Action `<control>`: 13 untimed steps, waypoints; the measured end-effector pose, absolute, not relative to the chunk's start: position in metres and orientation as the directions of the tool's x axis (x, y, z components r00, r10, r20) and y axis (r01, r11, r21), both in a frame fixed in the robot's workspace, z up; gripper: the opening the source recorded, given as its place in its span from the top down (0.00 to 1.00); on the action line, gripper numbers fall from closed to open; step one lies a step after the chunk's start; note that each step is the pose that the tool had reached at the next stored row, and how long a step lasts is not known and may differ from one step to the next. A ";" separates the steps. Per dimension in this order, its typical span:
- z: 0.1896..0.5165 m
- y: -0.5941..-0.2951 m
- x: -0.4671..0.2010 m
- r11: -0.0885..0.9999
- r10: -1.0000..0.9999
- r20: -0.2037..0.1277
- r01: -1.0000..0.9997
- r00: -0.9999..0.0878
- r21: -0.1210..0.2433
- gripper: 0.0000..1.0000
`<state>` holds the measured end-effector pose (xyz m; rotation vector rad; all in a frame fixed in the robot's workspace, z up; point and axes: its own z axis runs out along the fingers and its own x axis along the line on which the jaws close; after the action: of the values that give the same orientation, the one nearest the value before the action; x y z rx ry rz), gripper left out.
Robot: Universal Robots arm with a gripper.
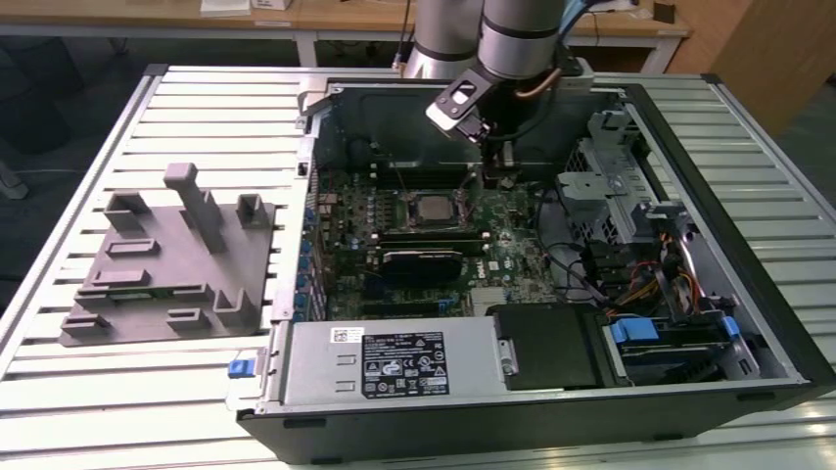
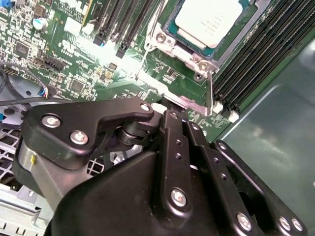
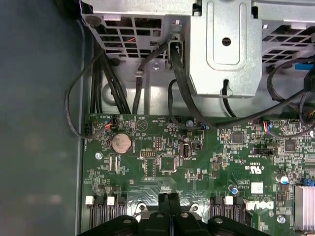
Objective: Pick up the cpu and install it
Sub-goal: 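Close the cpu cover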
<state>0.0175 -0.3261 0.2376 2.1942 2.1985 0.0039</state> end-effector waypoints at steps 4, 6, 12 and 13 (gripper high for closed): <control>0.238 -0.326 0.011 0.002 1.000 -0.023 1.000 -0.002 0.027 0.89; 0.237 -0.326 0.008 0.002 1.000 -0.023 1.000 -0.002 0.027 0.89; 0.237 -0.326 0.000 0.002 1.000 -0.024 1.000 -0.002 0.027 0.89; 0.237 -0.326 -0.001 0.002 1.000 -0.023 1.000 -0.002 0.027 0.89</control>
<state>-0.0011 -0.3261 0.2371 2.1942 2.1984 0.0038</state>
